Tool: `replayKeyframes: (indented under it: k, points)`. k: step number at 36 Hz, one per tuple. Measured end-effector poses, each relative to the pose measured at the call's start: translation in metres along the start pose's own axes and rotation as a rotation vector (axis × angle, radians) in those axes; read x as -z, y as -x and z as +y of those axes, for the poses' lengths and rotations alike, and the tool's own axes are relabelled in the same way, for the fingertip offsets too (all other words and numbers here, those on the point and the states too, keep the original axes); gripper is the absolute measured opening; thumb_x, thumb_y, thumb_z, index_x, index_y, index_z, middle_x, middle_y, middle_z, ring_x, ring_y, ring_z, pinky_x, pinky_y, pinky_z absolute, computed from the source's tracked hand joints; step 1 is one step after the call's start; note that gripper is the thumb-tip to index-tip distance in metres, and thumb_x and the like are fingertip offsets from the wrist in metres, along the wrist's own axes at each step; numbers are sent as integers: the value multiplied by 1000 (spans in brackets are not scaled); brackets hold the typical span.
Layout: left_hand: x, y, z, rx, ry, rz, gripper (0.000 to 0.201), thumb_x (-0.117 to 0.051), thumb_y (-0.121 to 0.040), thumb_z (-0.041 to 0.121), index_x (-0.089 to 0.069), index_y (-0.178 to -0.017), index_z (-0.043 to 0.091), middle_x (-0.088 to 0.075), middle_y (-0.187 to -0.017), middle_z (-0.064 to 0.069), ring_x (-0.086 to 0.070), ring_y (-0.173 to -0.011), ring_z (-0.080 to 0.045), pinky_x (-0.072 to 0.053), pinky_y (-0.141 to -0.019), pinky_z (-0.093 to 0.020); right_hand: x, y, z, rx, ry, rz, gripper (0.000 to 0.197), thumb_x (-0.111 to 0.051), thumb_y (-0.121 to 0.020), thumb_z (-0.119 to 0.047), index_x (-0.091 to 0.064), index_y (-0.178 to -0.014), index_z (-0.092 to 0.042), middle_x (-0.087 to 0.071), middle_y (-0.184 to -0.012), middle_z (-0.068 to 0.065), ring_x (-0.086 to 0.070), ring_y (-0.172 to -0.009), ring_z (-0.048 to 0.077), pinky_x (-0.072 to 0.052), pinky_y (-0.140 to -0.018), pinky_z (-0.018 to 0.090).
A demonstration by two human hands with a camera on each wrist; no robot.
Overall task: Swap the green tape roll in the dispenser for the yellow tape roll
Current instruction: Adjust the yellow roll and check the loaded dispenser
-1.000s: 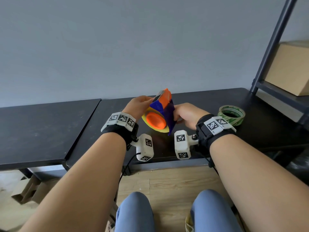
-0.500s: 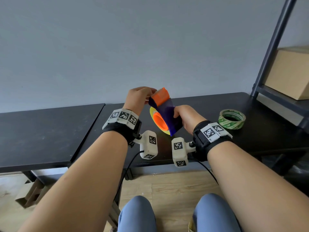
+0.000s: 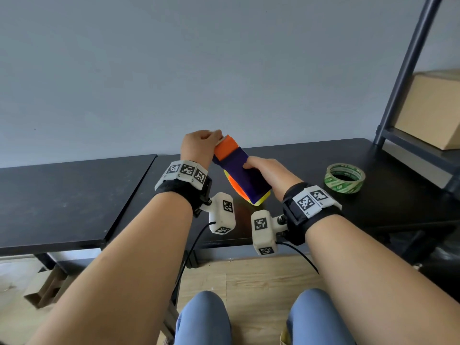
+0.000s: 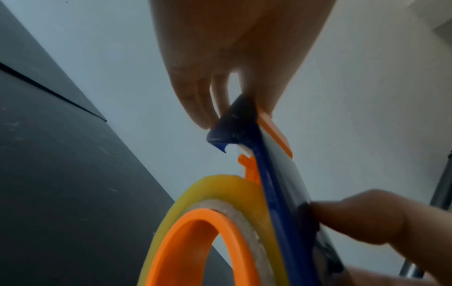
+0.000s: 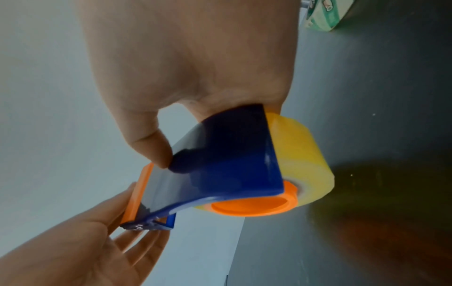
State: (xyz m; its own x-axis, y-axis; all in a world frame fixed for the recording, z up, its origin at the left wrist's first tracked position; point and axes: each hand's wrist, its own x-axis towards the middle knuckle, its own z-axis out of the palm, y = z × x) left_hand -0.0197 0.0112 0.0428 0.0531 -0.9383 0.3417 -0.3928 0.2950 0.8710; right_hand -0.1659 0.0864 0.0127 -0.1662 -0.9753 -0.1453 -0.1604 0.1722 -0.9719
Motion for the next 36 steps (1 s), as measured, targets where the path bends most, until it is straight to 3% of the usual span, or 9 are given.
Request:
replayKeyframes:
  k: [4, 6, 9, 12, 18, 24, 29, 33, 36]
  points:
    - [3, -2, -2, 12, -36, 35, 26, -62, -89, 31, -65, -71, 11, -50, -57, 1, -42, -53, -12, -32, -51, -23, -1, -4, 3, 45, 8, 5, 41, -70, -83, -40, -70, -103, -4, -74, -101, 13, -69, -89, 27, -52, -83, 37]
    - [2, -1, -3, 20, -40, 47, 26, -63, -89, 31, -66, -71, 13, -54, -57, 2, -46, -54, -11, -34, -51, -21, -2, -4, 4, 80, 14, 28, 51, -69, -84, -43, -69, -108, 2, -74, -104, 16, -67, -88, 26, -49, -80, 34]
    - [1, -1, -2, 38, -17, 70, 24, -64, -89, 31, -68, -73, 14, -60, -66, -1, -51, -58, -14, -37, -51, -21, -2, -5, 6, 118, 24, 49, 52, -67, -85, -44, -70, -107, 3, -73, -104, 17, -64, -81, 22, -45, -74, 31]
    - [1, -1, 0, 53, -6, 88, 24, -64, -89, 30, -68, -71, 15, -58, -63, -1, -48, -53, -11, -35, -50, -22, -1, -4, 6, 145, 37, 62, 49, -67, -85, -43, -70, -104, 2, -74, -102, 17, -63, -78, 21, -46, -71, 29]
    - [3, -1, 4, 52, 50, 107, 22, -64, -89, 28, -75, -83, 10, -62, -72, -3, -51, -58, -14, -37, -50, -20, -2, -5, 5, 167, 44, 66, 48, -67, -85, -43, -70, -104, 1, -74, -100, 16, -64, -80, 22, -47, -74, 32]
    - [4, 2, 1, 30, 31, 115, 24, -63, -89, 28, -68, -73, 11, -56, -67, -4, -45, -56, -15, -34, -49, -20, -3, -7, 5, 171, 40, 100, 49, -69, -83, -45, -72, -99, 1, -75, -92, 13, -65, -77, 21, -47, -71, 30]
    - [3, 3, -6, -9, -60, 102, 34, -60, -87, 26, -57, -58, 9, -53, -59, -14, -34, -48, -15, -30, -49, -24, -7, -9, 6, 159, 41, 145, 48, -71, -80, -46, -71, -89, 2, -71, -79, 13, -62, -68, 19, -45, -65, 29]
    - [3, 3, -6, -19, -208, 103, 48, -57, -89, 24, -38, -45, 15, -37, -44, -1, -27, -43, -14, -23, -45, -24, -11, -13, 8, 157, 42, 160, 55, -72, -78, -45, -71, -96, 7, -74, -92, 20, -63, -71, 21, -46, -67, 31]
    - [3, 3, -6, 24, -256, 91, 48, -57, -90, 25, -39, -46, 18, -37, -44, 3, -31, -43, -14, -23, -43, -23, -12, -15, 11, 160, 52, 167, 56, -72, -78, -46, -70, -95, 7, -74, -93, 22, -64, -71, 22, -47, -68, 32]
